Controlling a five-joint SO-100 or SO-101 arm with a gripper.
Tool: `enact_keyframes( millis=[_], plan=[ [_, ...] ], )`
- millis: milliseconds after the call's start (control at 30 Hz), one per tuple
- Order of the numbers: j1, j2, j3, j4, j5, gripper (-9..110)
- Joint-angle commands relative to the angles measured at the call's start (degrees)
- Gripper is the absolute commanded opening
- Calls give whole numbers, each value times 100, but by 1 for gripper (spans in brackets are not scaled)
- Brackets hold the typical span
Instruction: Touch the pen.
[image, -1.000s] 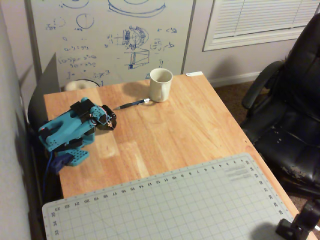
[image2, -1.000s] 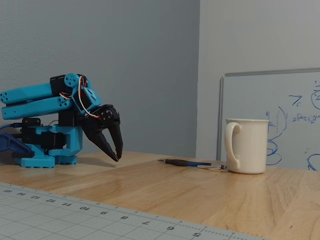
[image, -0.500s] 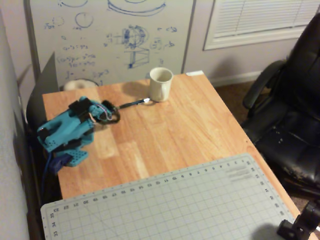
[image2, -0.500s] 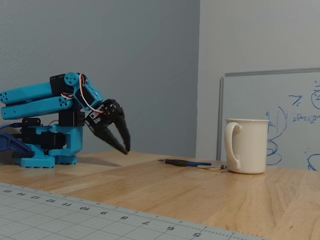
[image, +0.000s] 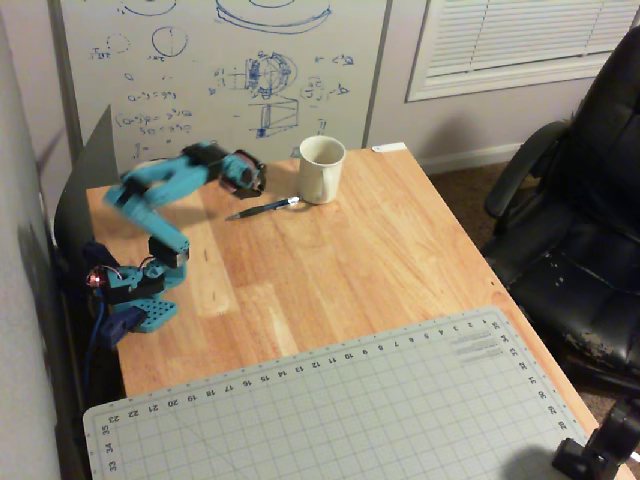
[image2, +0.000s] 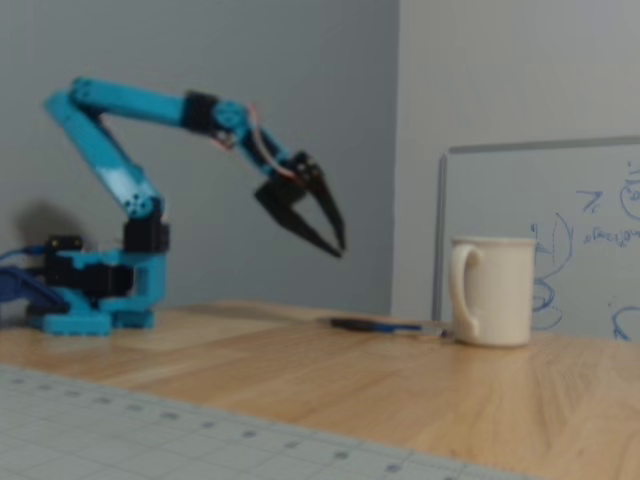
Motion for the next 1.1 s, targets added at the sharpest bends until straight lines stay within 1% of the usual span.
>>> enact_keyframes(
  millis=[0, 200, 533, 1067],
  plan=[
    [-193, -1819, -1503, -149, 44, 1],
    [-167, -2610, -2224, -149, 9, 1],
    [-229, -3129, -2496, -185, 35, 1],
    [-237, -3226, -2531, -193, -26, 1]
  ],
)
